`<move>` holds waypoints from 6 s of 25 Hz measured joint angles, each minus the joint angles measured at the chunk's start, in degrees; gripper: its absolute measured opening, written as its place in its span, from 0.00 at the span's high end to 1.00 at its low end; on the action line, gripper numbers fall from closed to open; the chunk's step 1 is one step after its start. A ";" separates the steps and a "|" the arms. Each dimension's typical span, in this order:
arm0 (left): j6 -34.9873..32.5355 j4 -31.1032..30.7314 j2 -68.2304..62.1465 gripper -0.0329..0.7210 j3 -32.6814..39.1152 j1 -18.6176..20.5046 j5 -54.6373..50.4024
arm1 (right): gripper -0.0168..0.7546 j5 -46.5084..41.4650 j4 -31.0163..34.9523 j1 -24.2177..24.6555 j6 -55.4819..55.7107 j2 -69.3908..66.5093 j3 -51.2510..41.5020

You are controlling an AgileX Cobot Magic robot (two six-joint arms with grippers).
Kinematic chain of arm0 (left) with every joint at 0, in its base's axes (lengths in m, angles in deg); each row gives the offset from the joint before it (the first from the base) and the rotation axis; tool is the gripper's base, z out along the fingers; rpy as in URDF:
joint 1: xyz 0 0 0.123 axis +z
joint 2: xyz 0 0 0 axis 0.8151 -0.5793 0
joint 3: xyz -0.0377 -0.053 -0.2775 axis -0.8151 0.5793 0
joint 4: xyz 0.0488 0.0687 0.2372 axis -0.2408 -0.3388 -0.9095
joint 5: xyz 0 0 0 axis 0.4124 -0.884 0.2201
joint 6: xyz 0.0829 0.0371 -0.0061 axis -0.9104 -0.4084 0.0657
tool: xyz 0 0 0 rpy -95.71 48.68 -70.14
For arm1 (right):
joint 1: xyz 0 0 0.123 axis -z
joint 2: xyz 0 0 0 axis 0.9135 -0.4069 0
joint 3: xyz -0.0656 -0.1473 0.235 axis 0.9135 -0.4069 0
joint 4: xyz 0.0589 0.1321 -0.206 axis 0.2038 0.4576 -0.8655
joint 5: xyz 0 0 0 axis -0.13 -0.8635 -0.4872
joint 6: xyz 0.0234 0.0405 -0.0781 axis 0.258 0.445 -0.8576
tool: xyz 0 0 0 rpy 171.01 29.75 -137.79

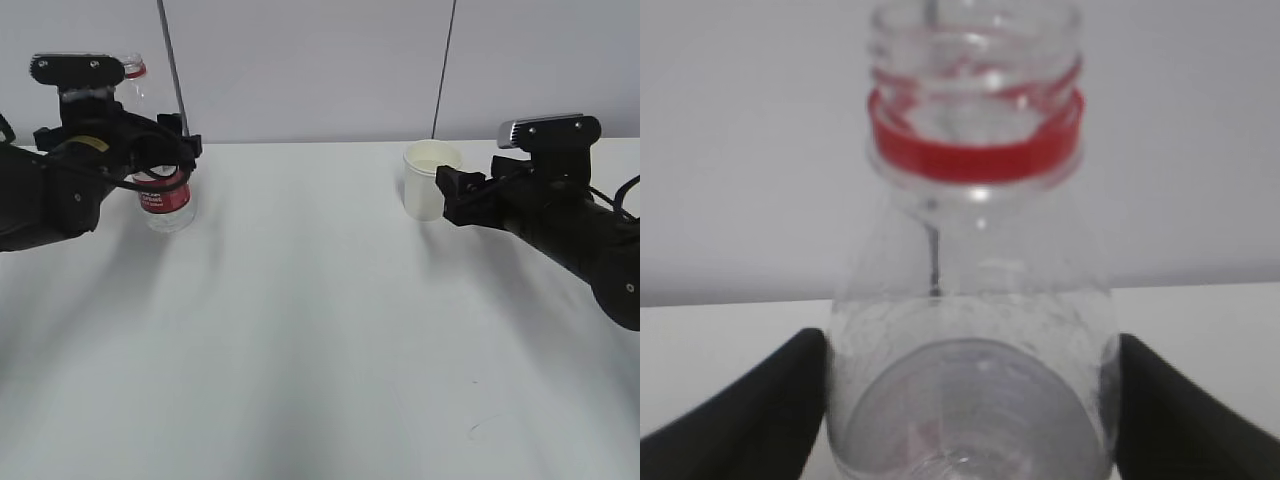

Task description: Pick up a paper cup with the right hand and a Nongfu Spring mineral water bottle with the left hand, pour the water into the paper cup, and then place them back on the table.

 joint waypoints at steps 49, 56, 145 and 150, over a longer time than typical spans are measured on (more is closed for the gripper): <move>-9.11 -11.63 7.46 0.26 -46.28 0.16 -76.27 | 0.21 -73.51 -0.52 0.00 -4.26 18.15 33.21; 6.17 -25.05 7.51 0.26 -51.63 0.34 -99.84 | 0.21 -94.99 -0.29 0.00 -4.26 18.29 42.20; 14.73 -26.41 114.71 0.32 29.47 6.34 -106.56 | 0.21 -116.15 7.95 0.00 -10.40 112.04 -14.60; 14.73 -24.27 114.75 0.33 29.47 8.33 -106.45 | 0.21 -116.24 8.10 0.00 -10.40 112.04 -14.60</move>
